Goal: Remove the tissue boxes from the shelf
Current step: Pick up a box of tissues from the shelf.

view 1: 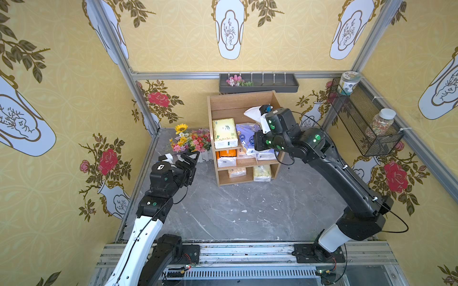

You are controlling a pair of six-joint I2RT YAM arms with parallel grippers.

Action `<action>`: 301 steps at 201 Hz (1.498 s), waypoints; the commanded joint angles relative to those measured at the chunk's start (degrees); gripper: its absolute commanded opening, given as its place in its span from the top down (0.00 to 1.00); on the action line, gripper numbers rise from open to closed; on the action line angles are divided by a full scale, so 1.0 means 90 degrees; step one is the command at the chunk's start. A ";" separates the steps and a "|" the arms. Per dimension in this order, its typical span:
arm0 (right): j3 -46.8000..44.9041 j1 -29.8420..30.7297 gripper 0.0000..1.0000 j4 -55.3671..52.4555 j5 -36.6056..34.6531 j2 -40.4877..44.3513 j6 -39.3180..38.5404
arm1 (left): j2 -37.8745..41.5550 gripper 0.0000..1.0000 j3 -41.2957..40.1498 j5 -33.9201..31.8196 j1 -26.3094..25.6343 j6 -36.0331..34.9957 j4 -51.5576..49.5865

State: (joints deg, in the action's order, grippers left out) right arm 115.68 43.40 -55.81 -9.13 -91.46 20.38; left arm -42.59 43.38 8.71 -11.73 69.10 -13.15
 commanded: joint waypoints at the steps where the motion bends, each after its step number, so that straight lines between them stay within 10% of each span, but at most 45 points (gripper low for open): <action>1: -0.0411 0.0048 1.00 0.0024 0.0391 0.0377 0.0079 | 0.0170 0.00 -0.0097 -0.0194 -0.0356 0.0633 0.0123; 126: -0.1815 0.0344 1.00 -0.0605 0.1371 0.2085 0.0319 | -0.0783 0.00 -0.1366 -0.2354 -0.4608 0.1713 0.4501; 246: -0.2770 0.1183 1.00 0.0133 0.0944 0.1816 0.0726 | -0.1559 0.05 -0.1807 -0.2440 -0.4838 0.3206 0.5010; 301: -0.3515 0.1241 1.00 0.0689 0.1261 0.1901 0.0834 | -0.1362 0.33 -0.1548 -0.2899 -0.4806 0.3085 0.3982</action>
State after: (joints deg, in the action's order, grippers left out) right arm 85.95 54.28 -54.81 0.32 -74.87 27.05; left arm -54.94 29.19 -15.35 -55.22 96.71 25.78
